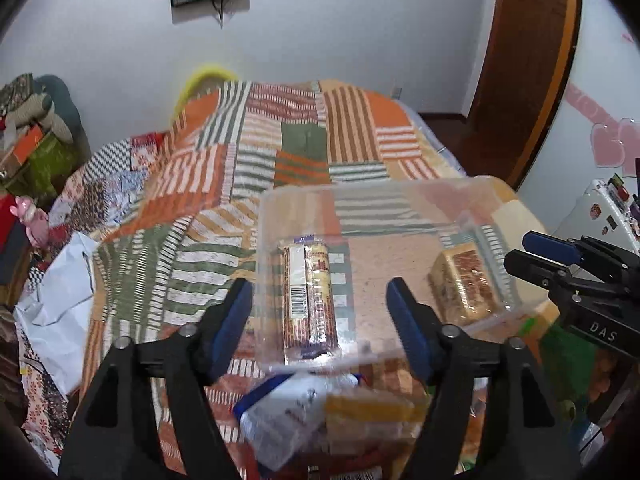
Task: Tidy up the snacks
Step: 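Carry the wafer bar and biscuit pack into the clear box and release both, then grasp the red chip bag with the left tool while the right tool grasps the green jelly cup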
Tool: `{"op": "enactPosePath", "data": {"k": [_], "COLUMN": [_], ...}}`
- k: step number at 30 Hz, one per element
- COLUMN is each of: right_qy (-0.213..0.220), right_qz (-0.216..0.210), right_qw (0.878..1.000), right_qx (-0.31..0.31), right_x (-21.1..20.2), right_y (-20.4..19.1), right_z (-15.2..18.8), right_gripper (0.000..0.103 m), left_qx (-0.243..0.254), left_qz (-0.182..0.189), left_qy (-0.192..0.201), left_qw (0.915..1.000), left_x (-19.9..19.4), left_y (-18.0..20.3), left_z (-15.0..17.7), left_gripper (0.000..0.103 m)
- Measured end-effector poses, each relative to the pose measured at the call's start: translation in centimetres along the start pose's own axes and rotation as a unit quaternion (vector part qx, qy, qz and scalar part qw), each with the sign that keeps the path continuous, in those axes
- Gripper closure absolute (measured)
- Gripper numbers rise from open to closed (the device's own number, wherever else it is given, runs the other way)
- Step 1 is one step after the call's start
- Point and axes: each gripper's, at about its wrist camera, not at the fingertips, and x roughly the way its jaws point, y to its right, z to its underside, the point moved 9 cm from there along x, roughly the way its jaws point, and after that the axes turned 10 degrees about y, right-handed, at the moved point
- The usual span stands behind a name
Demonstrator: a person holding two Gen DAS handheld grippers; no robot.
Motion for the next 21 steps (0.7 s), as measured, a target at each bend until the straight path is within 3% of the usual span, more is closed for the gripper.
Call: {"op": "enactPosePath", "data": {"k": [9,15,21], "right_qy": [0.042,0.057,0.046], "right_qz": [0.001,0.009,0.015], "right_qw": [0.999,0.998,0.999], "right_qx": [-0.002,-0.011,-0.007], "right_x": [-5.9,-8.8,-10.4], "right_y": [-0.2,-0.2,0.0], "right_z": [0.5,2.4,5.4], "right_gripper": [0.054,0.045,0.040], "left_qx": [0.015,0.006,-0.001], "left_qz": [0.001,0.006,0.002], "left_qy": [0.034,0.018,-0.010], "left_qw": [0.9993,0.9998,0.9999], "left_x": [-6.6,-9.3,-10.4], "left_y": [1.2,1.6,1.5], "left_z": [1.0,4.5,8.8], "left_gripper": [0.019,0.013,0.013]}}
